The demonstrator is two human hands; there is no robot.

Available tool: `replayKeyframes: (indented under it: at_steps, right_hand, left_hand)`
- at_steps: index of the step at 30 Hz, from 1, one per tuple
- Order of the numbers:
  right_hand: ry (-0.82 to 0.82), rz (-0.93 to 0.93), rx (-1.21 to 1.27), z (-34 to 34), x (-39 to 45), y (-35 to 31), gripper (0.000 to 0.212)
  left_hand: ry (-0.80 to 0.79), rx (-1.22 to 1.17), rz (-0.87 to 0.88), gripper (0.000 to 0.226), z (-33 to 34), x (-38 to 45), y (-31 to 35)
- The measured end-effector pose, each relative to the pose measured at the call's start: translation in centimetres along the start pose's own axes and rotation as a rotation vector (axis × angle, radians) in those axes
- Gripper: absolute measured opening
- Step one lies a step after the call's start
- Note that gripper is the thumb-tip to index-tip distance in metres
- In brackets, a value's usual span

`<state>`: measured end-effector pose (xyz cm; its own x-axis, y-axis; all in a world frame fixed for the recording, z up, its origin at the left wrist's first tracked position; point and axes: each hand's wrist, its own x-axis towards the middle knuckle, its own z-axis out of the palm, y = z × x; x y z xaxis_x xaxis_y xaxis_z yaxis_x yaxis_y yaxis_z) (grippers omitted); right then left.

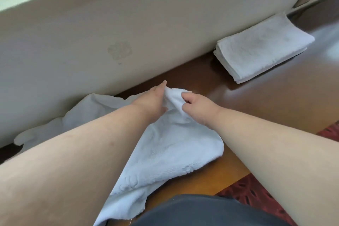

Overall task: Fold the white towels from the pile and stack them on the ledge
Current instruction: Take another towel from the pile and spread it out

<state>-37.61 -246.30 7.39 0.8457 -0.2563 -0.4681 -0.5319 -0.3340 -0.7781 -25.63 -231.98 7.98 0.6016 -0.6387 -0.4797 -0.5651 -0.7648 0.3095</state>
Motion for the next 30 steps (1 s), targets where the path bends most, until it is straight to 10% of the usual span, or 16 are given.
replayKeyframes:
  at_steps: [5, 12, 16, 21, 27, 30]
  right_hand:
    - [0.047, -0.18, -0.002, 0.3, -1.5, 0.2, 0.033]
    - [-0.187, 0.299, 1.004, -1.0, -0.5, -1.6, 0.028]
    - [-0.178, 0.331, 0.852, -2.7, 0.3, -1.9, 0.046]
    - [0.042, 0.045, 0.566, -3.6, 1.4, -3.0, 0.04]
    - [-0.081, 0.014, 0.859, -4.3, 1.9, -3.5, 0.041]
    - [-0.091, 0.087, 0.563, -4.4, 0.3, -0.3, 0.068]
  left_hand:
    - [0.098, 0.066, 0.101, 0.055, -1.4, 0.6, 0.8]
    - [0.139, 0.012, 0.186, 0.013, -2.8, 0.3, 1.7]
    - [0.119, 0.006, 0.142, 0.016, -3.0, -0.1, 1.6]
    - [0.11, -0.085, 0.093, 0.074, -4.4, -0.2, 3.8]
    - [-0.009, 0.187, 0.04, 0.022, -7.3, 1.5, 6.4]
    - [0.02, 0.129, 0.109, 0.015, -8.2, 1.1, 5.9]
